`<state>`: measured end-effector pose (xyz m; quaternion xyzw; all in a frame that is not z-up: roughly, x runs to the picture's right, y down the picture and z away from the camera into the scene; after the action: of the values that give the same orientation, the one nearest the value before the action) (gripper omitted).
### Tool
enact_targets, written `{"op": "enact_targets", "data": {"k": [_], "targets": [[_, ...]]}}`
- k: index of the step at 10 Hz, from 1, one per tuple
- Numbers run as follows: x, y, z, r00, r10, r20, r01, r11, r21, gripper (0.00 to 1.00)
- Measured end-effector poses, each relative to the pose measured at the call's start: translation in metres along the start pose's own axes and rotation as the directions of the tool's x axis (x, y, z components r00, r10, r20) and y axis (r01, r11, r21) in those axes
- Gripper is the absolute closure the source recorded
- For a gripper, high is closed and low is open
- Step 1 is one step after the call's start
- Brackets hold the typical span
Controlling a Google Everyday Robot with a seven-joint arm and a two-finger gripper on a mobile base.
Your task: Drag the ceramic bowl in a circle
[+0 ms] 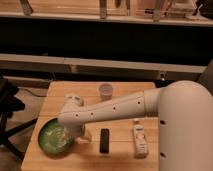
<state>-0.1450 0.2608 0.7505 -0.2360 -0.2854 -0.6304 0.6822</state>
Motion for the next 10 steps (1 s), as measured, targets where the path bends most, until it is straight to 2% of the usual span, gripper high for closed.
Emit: {"op": "enact_targets", "data": {"k": [10], "targets": [[-0.0043,0.0025,0.003,1.0,0.017,0.022,-0.017,1.0,-0.016,0.2]]}}
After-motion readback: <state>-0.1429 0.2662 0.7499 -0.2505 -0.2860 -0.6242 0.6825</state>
